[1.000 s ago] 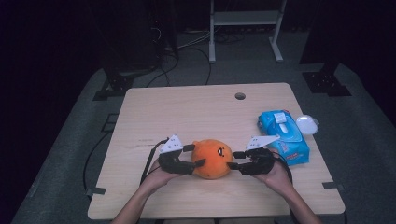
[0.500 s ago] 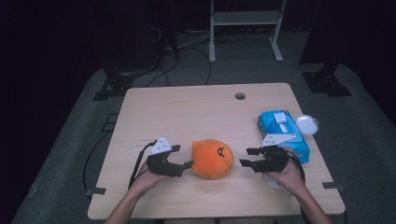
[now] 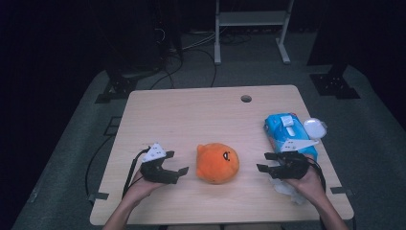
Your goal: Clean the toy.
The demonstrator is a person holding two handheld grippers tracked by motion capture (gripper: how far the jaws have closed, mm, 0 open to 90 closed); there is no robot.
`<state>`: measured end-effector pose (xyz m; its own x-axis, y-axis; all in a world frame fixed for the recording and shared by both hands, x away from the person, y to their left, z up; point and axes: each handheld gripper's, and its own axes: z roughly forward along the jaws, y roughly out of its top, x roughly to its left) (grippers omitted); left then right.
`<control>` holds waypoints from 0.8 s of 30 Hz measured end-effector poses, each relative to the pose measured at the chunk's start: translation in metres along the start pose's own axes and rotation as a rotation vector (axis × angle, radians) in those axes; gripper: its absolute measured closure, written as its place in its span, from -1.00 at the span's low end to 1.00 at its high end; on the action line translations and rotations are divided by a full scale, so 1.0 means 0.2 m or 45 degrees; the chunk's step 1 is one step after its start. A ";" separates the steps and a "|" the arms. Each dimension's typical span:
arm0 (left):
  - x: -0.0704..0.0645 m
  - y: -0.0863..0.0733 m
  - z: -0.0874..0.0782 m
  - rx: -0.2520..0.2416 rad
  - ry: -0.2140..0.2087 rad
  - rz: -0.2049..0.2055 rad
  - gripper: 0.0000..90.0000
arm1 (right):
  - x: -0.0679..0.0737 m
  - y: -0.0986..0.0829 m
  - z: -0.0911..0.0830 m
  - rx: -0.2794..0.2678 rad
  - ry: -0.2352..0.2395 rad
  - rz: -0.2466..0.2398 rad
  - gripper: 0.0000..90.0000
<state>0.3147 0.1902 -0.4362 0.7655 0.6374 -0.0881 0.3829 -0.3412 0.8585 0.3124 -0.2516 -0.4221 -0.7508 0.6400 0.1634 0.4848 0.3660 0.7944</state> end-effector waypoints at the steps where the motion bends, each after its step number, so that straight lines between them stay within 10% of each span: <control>1: 0.00 -0.01 -0.01 0.000 0.007 -0.003 -0.73 | 0.00 0.00 -0.01 0.002 -0.003 0.002 -0.15; 24: 0.04 -0.08 -0.08 0.010 0.028 -0.036 -0.76 | -0.04 -0.08 -0.09 0.003 -0.035 0.059 -0.16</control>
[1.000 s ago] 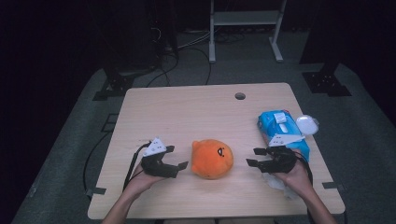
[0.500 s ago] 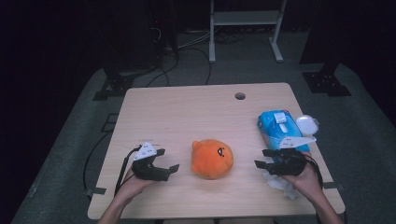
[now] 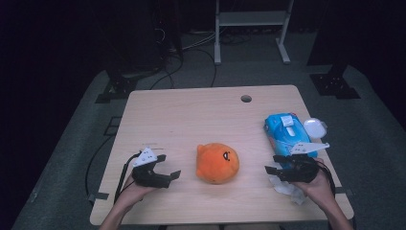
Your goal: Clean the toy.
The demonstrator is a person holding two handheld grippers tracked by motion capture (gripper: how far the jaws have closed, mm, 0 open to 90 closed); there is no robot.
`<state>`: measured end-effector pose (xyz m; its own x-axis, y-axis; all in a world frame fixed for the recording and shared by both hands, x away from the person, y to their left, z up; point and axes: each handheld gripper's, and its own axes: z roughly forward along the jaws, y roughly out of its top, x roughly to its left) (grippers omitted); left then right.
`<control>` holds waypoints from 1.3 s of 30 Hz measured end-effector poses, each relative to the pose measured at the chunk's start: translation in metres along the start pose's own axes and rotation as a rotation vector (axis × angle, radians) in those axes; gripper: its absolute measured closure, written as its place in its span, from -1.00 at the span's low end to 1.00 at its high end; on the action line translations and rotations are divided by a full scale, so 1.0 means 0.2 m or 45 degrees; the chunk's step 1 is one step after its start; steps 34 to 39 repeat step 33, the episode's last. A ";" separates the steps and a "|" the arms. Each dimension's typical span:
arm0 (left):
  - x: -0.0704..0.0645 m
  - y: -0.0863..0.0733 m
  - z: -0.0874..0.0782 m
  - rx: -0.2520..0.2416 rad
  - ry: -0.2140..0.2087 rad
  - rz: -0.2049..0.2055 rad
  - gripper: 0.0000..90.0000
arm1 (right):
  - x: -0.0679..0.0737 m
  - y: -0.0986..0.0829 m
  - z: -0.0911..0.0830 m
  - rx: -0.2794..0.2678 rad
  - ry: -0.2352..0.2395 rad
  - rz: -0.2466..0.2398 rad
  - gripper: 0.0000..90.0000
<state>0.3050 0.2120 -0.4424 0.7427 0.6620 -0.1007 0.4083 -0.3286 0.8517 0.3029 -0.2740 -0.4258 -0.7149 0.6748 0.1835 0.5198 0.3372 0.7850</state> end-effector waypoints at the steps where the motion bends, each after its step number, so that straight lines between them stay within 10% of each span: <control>1: 0.00 0.00 0.00 0.000 0.000 0.000 -0.76 | 0.00 0.00 0.00 0.000 -0.002 0.000 -0.16; 39: 0.02 -0.09 -0.05 -0.005 0.046 -0.051 -0.80 | -0.03 -0.17 -0.11 -0.054 -0.024 0.077 -0.17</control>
